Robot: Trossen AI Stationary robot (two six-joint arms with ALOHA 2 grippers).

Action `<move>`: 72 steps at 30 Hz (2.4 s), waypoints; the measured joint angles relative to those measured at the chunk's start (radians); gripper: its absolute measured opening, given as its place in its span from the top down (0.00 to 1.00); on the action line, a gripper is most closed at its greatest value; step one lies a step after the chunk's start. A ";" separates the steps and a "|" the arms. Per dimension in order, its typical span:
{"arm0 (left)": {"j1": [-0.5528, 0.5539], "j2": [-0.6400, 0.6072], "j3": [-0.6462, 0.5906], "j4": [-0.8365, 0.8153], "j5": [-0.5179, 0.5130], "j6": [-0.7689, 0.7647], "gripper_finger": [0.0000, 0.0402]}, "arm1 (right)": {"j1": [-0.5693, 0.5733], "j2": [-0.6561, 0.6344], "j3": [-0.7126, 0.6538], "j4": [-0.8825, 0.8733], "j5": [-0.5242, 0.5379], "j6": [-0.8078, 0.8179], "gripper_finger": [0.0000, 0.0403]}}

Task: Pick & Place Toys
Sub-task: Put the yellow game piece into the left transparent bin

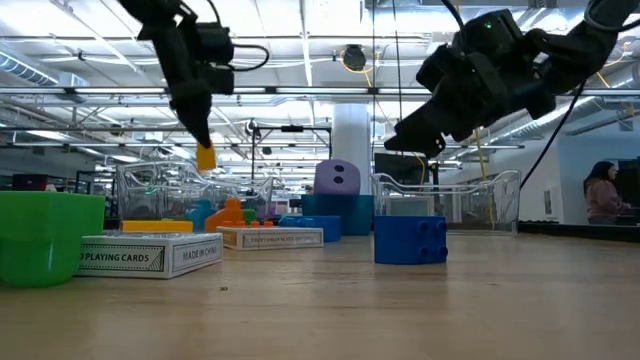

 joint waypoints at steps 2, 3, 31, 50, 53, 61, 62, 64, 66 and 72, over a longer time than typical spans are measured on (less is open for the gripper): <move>0.011 0.000 -0.043 0.043 0.014 0.007 0.72 | 0.000 0.000 -0.024 0.035 0.017 0.015 0.44; 0.016 0.000 -0.064 0.058 0.018 0.007 0.72 | 0.000 0.000 -0.033 0.048 0.017 0.020 0.44; 0.050 0.245 -0.166 0.162 0.078 -0.001 0.72 | 0.000 0.000 -0.075 0.158 0.017 0.021 0.45; 0.058 0.255 -0.117 0.161 0.007 -0.040 0.64 | 0.000 0.000 -0.075 0.139 0.016 0.020 0.47; 0.058 0.255 -0.117 0.167 0.002 -0.040 0.59 | 0.000 0.000 -0.075 0.139 0.016 0.021 0.47; 0.058 0.255 -0.117 0.170 0.002 -0.047 0.42 | 0.000 0.000 -0.075 0.139 0.016 0.021 0.47; 0.058 0.254 -0.117 0.171 0.002 -0.046 0.41 | 0.000 0.000 -0.075 0.139 0.016 0.021 0.47; 0.055 0.254 -0.116 0.170 0.002 -0.046 0.39 | 0.000 0.000 -0.075 0.139 0.016 0.021 0.47; 0.051 0.253 -0.104 0.150 0.002 -0.046 0.37 | 0.000 0.000 -0.075 0.138 0.016 0.021 0.47; 0.026 0.253 0.014 0.029 0.002 -0.046 0.36 | 0.000 0.000 -0.075 0.137 0.016 0.018 0.47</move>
